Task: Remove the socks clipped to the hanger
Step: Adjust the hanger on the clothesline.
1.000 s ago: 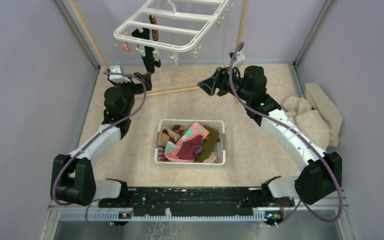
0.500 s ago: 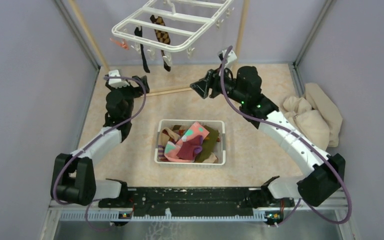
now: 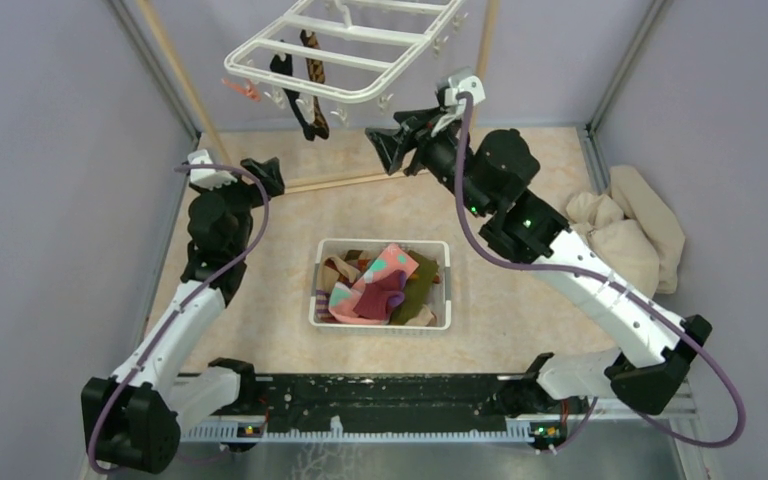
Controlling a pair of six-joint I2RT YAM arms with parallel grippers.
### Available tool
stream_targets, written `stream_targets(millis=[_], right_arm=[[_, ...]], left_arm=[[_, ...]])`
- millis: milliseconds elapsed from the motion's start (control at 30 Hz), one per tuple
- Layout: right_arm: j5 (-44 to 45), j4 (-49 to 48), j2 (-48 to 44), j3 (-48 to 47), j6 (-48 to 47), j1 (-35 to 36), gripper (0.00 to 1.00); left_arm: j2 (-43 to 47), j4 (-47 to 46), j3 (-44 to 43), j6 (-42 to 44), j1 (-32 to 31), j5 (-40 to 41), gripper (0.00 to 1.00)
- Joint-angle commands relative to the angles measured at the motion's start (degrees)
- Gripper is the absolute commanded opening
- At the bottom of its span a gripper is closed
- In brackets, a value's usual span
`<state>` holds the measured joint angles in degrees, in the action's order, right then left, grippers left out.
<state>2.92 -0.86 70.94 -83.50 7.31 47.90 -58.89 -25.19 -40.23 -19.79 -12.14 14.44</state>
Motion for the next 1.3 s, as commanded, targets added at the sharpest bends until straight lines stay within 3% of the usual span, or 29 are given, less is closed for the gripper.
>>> stream_targets(millis=[0,367,567,1033,1267], right_arm=[[10.4,-1.7,3.6,-4.2,-4.6,0.4,0.60],[2.6,0.3,8.5,-11.6,-2.0,0.8,0.49],[1.7,0.8,9.9,-12.8,-1.2,2.0,0.51],[14.2,1.5,15.2,-16.3,-1.3,1.0,0.52],[12.0,1.3,16.1,-18.0,1.8,-5.3,0.52]], left_arm=[[2.9,6.0,0.5,-1.8,0.1,0.3,0.99],[5.8,9.1,-1.0,-0.2,0.1,0.5,0.99],[5.7,9.3,-1.5,-0.2,0.1,0.1,0.99],[6.2,9.5,-1.5,-0.7,0.1,-0.5,0.99],[6.5,9.7,-1.4,-0.9,0.1,-0.8,0.99]])
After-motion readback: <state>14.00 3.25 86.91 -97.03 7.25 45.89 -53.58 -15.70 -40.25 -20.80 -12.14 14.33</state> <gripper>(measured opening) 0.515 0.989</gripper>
